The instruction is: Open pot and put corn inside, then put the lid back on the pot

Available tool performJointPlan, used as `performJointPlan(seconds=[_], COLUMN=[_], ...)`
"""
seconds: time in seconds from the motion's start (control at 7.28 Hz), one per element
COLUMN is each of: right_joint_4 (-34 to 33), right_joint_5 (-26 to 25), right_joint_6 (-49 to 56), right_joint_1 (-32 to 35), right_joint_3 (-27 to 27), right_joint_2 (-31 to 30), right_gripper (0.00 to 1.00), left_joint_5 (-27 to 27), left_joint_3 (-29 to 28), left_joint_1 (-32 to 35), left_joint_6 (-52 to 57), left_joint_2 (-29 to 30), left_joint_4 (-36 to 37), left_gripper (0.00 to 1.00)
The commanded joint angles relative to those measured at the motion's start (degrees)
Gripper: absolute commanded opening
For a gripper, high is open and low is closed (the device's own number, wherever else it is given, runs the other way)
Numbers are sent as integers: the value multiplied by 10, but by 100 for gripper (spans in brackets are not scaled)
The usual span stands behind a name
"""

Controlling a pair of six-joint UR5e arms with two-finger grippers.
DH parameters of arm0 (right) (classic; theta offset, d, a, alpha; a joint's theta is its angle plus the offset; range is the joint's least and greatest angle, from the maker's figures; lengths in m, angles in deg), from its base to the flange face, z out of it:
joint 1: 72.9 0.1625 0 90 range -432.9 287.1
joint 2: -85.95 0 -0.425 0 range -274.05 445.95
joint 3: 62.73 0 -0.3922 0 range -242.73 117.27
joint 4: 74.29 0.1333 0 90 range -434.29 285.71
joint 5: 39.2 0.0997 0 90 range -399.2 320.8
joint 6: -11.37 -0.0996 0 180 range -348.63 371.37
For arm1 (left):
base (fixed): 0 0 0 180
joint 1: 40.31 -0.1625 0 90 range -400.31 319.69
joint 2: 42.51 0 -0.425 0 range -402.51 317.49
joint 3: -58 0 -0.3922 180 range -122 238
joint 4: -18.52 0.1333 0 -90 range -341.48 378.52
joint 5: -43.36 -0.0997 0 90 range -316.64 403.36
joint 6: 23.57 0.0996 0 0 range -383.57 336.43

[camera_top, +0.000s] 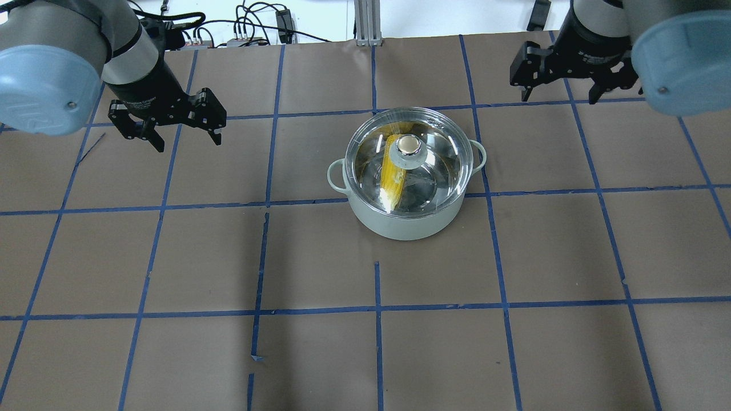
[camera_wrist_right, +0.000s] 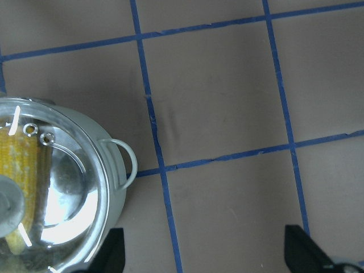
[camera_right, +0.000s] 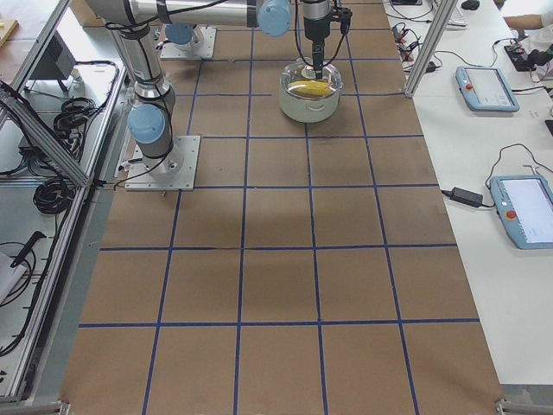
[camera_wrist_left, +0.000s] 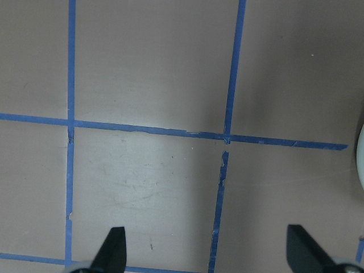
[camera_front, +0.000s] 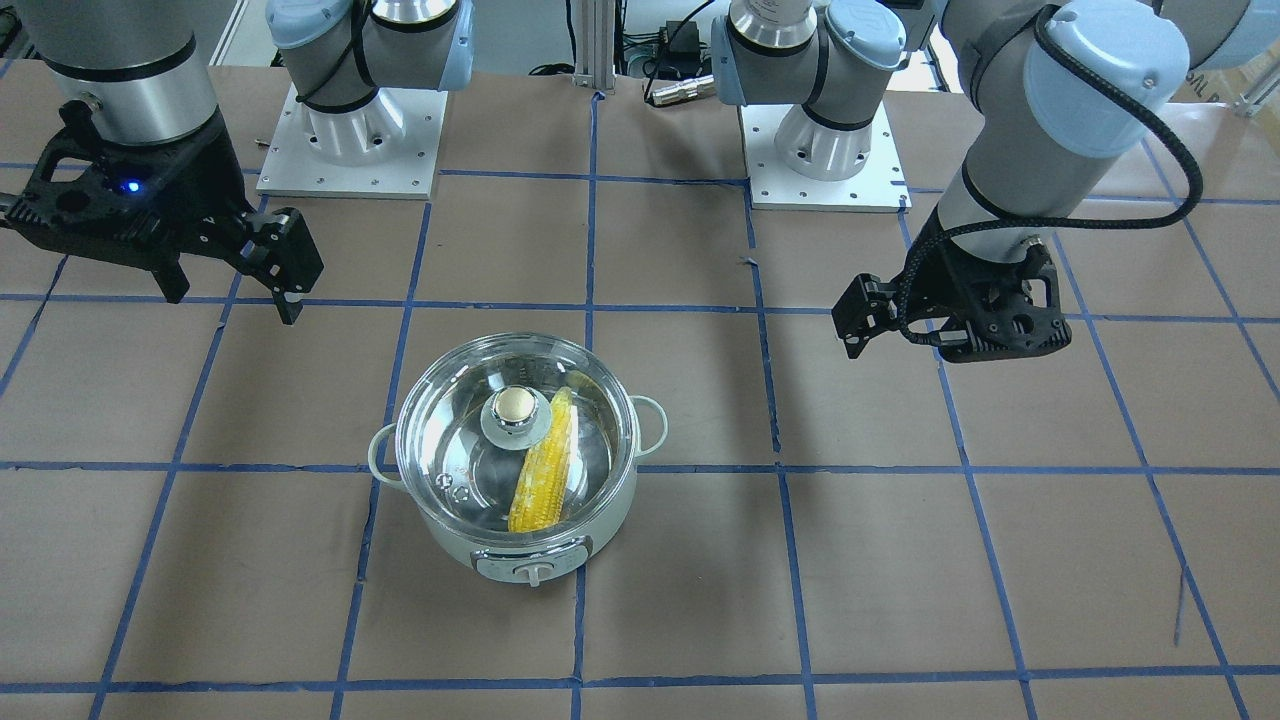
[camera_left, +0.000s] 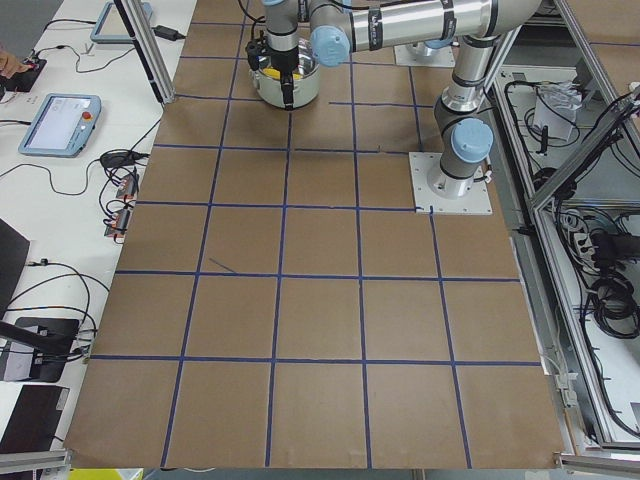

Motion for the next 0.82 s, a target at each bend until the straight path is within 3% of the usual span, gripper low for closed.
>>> performJointPlan(seconds=[0.0,0.27,0.41,0.69], right_joint_4=[-8,-37,-64,-57], right_joint_5=[1,10,54,60], right_joint_6=[-1,-1,0,3], right_joint_1=[-8,-8,-6,-4], right_joint_3=[43,43,43,44], right_joint_2=[-48,-45,-40,-38], right_gripper=[100,100,100,100], left_joint_5=[-1,-1,0,-1], left_joint_3=[0,0,0,-1], left_joint_1=[-1,-1,-1,-2], left_joint_6=[0,1,0,1], left_joint_2=[0,0,0,1], left_joint_4=[0,0,0,0], left_gripper=[100,100,100,100])
